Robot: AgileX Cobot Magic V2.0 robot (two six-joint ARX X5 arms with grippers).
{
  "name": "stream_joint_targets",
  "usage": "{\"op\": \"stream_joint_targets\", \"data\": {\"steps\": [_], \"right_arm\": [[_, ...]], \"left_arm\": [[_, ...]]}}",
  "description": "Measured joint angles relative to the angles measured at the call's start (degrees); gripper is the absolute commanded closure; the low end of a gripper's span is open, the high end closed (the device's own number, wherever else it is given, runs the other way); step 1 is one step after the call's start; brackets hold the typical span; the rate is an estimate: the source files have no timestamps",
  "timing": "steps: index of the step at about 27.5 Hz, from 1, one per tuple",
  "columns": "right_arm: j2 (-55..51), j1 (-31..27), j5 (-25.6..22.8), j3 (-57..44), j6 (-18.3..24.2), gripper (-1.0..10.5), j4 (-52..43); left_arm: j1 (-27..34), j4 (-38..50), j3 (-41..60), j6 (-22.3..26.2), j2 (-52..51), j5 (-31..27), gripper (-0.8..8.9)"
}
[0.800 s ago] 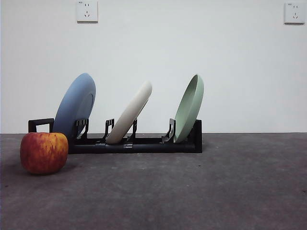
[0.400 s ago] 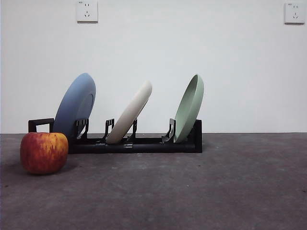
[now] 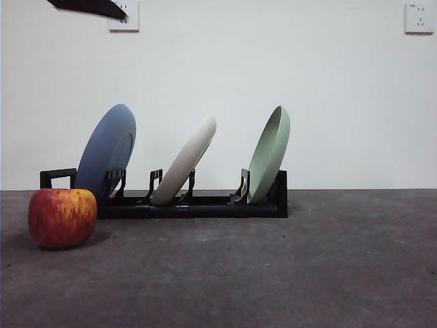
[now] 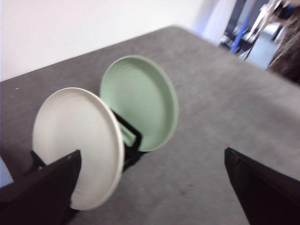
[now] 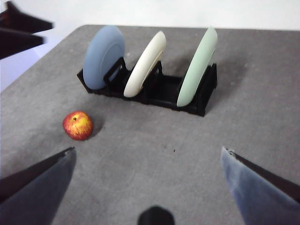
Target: Take the yellow plate from the plate rack,put the plate on the table,take the apple from the table,put the apple in the plate
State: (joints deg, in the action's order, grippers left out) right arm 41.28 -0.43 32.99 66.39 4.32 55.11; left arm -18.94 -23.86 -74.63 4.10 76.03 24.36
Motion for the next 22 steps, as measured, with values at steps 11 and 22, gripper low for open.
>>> {"op": "stream_joint_targets", "data": {"steps": [11, 22], "right_arm": [[2.3, 0.0, 0.0, 0.0, 0.0, 4.1, 0.7], [3.2, 0.0, 0.0, 0.0, 0.0, 4.1, 0.8]], "left_arm": [[-4.2, 5.5, -12.0, 4.5, 23.6, -6.7, 1.89], [-5.4, 10.5, -12.0, 4.8, 32.5, -12.3, 3.16]]}}
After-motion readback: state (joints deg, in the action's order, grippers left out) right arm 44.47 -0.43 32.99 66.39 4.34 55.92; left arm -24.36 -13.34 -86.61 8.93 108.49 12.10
